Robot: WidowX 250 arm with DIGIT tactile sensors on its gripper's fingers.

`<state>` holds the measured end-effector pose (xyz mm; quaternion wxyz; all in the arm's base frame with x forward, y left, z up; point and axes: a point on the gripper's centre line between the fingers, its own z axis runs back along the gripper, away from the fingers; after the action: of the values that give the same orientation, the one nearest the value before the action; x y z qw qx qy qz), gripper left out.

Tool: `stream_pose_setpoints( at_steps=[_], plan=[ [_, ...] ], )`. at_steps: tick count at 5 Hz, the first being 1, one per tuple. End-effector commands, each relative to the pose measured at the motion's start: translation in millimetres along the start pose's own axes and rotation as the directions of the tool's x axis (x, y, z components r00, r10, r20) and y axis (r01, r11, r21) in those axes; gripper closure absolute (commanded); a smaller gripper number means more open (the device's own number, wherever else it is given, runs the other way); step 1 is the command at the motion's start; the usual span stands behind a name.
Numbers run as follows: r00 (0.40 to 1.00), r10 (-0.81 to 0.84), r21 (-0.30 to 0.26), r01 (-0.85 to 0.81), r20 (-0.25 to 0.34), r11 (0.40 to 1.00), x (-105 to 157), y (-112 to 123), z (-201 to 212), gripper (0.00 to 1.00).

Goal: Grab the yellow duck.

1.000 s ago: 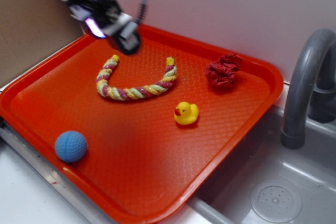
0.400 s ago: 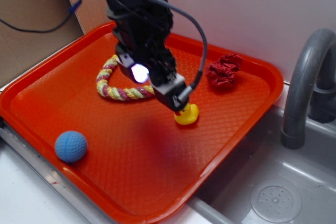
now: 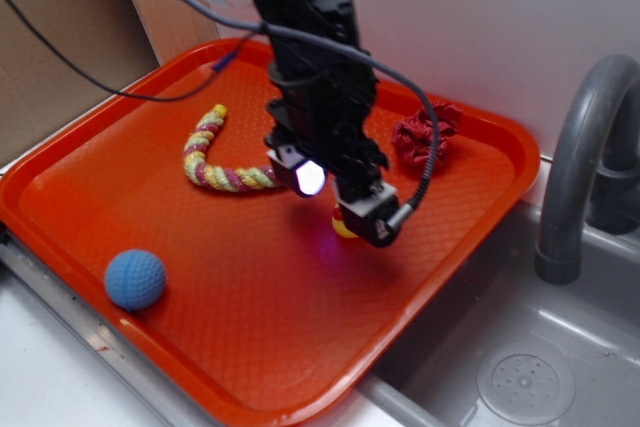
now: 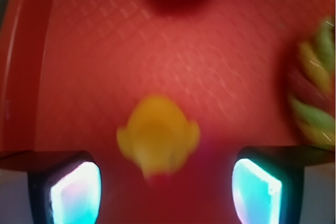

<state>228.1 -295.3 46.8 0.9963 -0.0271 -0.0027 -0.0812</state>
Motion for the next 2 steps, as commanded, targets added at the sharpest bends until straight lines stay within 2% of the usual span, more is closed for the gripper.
stream_pose_setpoints(
  at_steps=[1,2],
  plan=[
    [0.999,-0.054,0.017,0.054,-0.004,0.998,5.9,-13.4,-6.5,0.00],
    [0.997,-0.075,0.031,0.075,-0.003,0.997,-3.4,-19.6,-7.9,1.00]
  ],
)
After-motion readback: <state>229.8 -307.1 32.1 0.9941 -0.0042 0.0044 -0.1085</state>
